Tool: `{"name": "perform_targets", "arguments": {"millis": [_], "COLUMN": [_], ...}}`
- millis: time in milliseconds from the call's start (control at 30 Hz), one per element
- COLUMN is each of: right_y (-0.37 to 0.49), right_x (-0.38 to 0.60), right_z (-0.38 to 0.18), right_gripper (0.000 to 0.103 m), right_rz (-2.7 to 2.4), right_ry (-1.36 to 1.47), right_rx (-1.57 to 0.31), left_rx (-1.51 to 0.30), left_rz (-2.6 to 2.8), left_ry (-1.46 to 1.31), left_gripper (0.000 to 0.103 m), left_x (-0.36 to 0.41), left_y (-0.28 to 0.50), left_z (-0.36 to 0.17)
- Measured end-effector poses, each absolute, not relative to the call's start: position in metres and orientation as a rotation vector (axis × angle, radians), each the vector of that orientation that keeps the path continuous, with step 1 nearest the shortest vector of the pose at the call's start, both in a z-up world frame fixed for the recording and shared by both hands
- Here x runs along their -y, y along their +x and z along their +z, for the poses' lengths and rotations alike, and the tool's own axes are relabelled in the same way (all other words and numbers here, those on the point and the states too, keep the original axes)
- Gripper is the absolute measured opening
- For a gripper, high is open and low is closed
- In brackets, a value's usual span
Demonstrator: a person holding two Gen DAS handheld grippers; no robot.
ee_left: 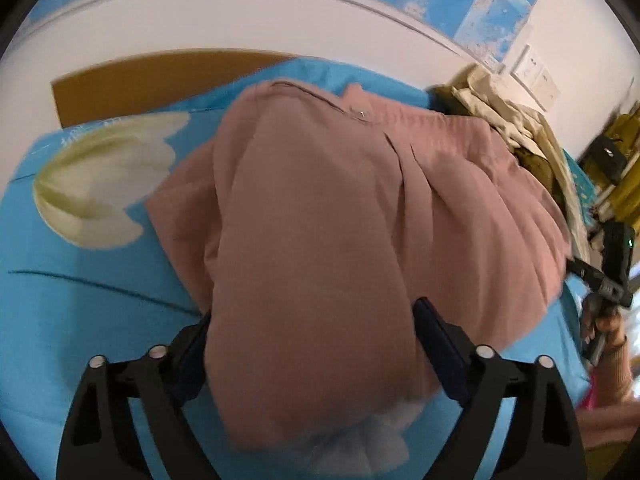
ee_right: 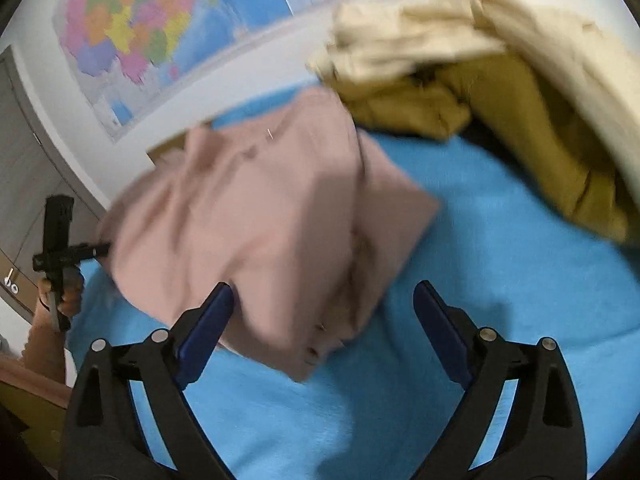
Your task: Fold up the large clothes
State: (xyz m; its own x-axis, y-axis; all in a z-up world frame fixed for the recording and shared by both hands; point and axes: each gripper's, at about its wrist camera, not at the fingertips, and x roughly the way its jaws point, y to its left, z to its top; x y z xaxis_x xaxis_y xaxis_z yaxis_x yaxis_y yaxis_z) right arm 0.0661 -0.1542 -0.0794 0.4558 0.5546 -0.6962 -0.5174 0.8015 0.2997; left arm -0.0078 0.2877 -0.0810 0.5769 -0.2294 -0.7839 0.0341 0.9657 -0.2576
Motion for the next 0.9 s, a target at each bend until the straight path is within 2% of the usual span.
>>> {"name": "perform_targets", "arguments": {"millis": [33,67,133,167,267,367,433,500,533,567,600,633,667,700,733,767,800,900], "right_y": [0.068,0.068,0.07,0.07,0.051,0.019,0.015,0.022,0.026,0.028,0.029,0.028,0.025,0.023,0.022,0.019,0.02,0.039], "right_x": [0.153,0.149,0.149,0.156,0.189,0.209,0.21,0.211,0.209,0.208,0.208,0.21,0.213,0.216,0.213,0.205,0.194,0.148], "right_z": [-0.078,-0.074,-0.06,-0.049,-0.005,0.025,0.004,-0.028,-0.049,-0.059,-0.059,-0.055,-0.04,-0.031,-0.02,-0.009,-0.002,-0.004], "right_gripper": [0.067,0.042,0.009,0.008,0.003,0.002,0.003,0.006,0.009,0.024,0.034,0.039,0.041,0.045,0.057,0.061,0.062,0.067], "right_rz": [0.701,0.736,0.795,0.807,0.853,0.82,0.798,0.736,0.683,0.633,0.6,0.58,0.576,0.574,0.575,0.59,0.616,0.697], "right_ry": [0.077,0.087,0.118,0.154,0.212,0.147,0.11,0.089,0.066,0.045,0.038,0.039,0.062,0.068,0.061,0.038,0.018,-0.017], "right_rx": [-0.874,-0.856,-0.858,-0.855,-0.757,-0.681,-0.777,-0.9,-0.971,-0.998,-0.993,-0.968,-0.905,-0.867,-0.819,-0.77,-0.74,-0.765], "left_rx": [-0.947,-0.955,-0.964,-0.961,-0.922,-0.907,-0.939,-1.019,-1.035,-1.035,-1.023,-1.006,-0.982,-0.949,-0.921,-0.891,-0.882,-0.896], "left_rz": [-0.146,-0.13,-0.136,-0.156,-0.2,-0.239,-0.211,-0.165,-0.145,-0.124,-0.114,-0.078,-0.031,-0.001,-0.007,-0.027,-0.036,-0.049], "left_ry": [-0.22,-0.255,-0.338,-0.405,-0.514,-0.601,-0.591,-0.537,-0.528,-0.51,-0.488,-0.438,-0.374,-0.317,-0.289,-0.251,-0.217,-0.134], "left_gripper": [0.056,0.039,0.021,0.017,0.011,0.009,0.01,0.016,0.028,0.031,0.033,0.039,0.058,0.069,0.078,0.078,0.078,0.078], "left_x": [-0.287,-0.289,-0.3,-0.309,-0.328,-0.337,-0.334,-0.324,-0.321,-0.318,-0.317,-0.315,-0.312,-0.308,-0.306,-0.3,-0.295,-0.276], "left_y": [-0.009,-0.008,-0.01,-0.014,-0.039,-0.059,-0.067,-0.066,-0.063,-0.062,-0.063,-0.063,-0.063,-0.064,-0.062,-0.061,-0.057,-0.038], "left_z": [-0.079,-0.076,-0.067,-0.06,-0.038,-0.032,-0.048,-0.072,-0.077,-0.078,-0.074,-0.066,-0.055,-0.043,-0.035,-0.025,-0.019,-0.017]}}
